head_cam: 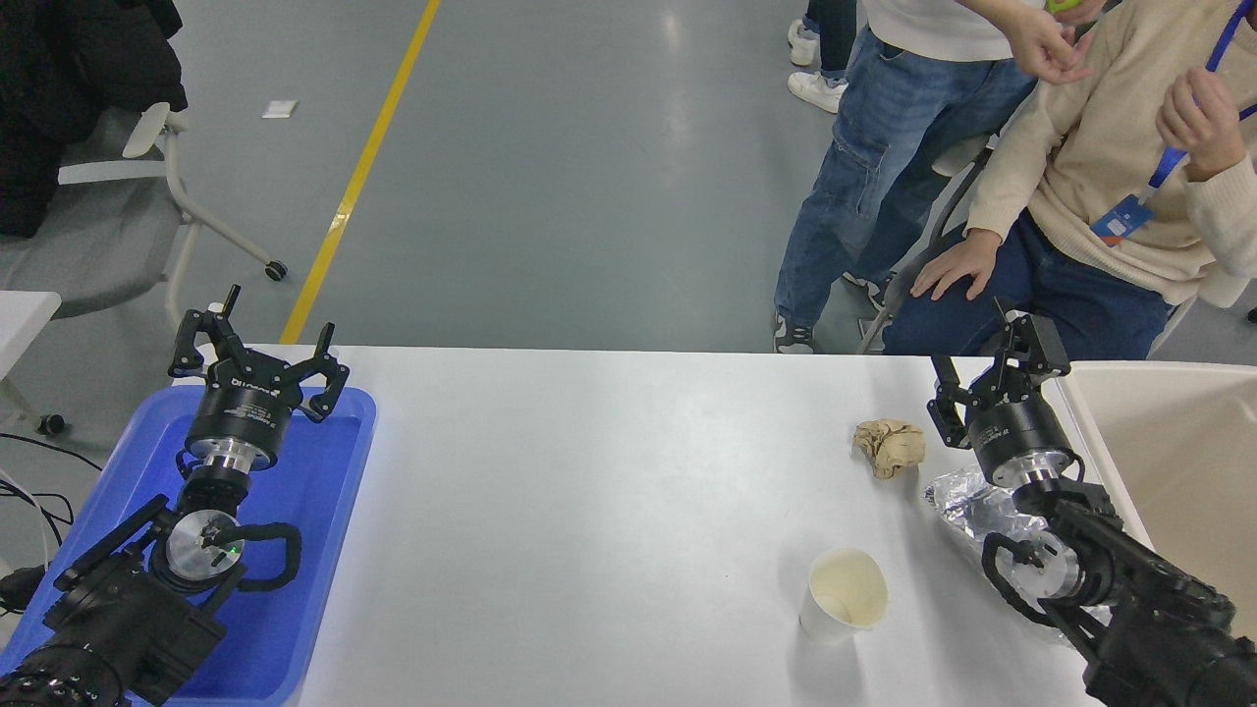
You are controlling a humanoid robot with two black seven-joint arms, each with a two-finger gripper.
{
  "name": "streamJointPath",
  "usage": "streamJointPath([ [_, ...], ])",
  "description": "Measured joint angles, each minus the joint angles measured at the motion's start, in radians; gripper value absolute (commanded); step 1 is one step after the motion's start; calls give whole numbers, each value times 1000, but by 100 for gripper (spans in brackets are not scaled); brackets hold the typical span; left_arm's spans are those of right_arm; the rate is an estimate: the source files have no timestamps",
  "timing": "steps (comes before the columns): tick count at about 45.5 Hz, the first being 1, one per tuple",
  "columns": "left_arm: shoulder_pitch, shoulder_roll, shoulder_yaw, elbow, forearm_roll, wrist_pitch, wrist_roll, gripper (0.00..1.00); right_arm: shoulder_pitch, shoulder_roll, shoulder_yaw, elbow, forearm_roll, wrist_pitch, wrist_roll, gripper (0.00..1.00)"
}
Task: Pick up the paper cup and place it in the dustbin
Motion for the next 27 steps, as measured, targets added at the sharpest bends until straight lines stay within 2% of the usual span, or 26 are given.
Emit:
streamJointPath([
  [27,0,0,2,0,0,0,0,100,-1,1,0,1,0,0,-1,100],
])
